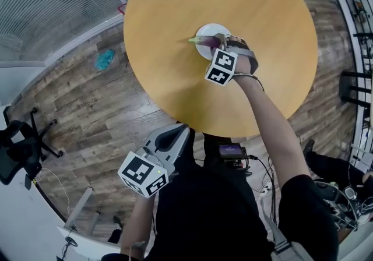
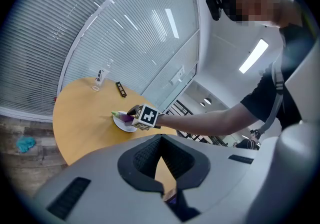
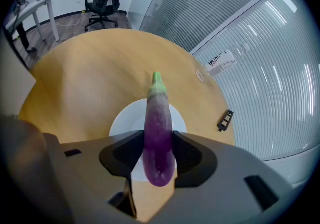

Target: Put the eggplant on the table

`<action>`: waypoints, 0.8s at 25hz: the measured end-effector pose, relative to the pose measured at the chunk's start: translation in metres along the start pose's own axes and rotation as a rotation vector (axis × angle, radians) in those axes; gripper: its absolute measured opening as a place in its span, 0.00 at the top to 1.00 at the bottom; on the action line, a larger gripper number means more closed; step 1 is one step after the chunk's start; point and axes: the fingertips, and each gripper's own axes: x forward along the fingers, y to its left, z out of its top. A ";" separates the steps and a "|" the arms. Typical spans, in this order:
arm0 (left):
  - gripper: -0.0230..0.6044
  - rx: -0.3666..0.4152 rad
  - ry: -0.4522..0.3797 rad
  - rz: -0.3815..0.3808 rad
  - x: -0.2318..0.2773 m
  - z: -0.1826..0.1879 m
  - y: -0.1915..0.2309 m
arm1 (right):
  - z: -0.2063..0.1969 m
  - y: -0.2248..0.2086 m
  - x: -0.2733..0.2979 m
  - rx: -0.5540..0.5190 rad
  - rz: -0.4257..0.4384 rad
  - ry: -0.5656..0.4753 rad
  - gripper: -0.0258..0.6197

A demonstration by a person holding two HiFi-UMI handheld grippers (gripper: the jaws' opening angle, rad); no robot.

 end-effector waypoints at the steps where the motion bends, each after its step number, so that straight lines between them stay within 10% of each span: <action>1: 0.95 -0.001 -0.002 -0.001 0.000 -0.001 0.000 | 0.000 0.000 0.001 -0.008 -0.002 0.004 0.66; 20: 0.95 -0.002 -0.004 0.021 -0.005 -0.004 0.005 | 0.001 0.008 0.008 -0.117 -0.029 0.033 0.66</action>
